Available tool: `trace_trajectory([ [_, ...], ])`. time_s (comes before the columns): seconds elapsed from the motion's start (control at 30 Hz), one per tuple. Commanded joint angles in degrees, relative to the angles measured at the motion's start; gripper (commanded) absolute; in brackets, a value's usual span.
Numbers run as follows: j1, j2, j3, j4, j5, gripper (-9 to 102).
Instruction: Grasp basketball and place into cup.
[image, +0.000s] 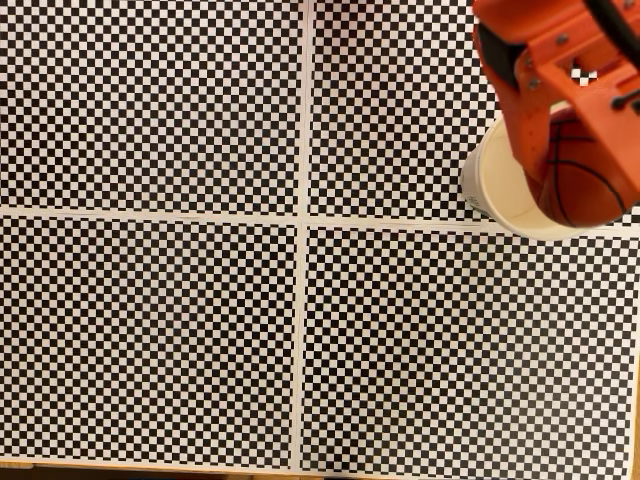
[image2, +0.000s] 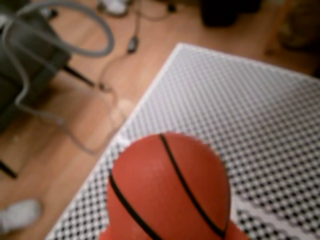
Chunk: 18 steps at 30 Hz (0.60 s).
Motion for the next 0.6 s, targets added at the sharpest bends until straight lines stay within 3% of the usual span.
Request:
trace_trajectory([
  [0.0, -0.09, 1.41, 0.00, -1.14, -0.09, 0],
  [0.33, -0.79, 2.90, 1.49, -1.14, -0.44, 1],
  [0.57, -2.29, 1.76, 1.41, -2.02, 0.79, 12],
])
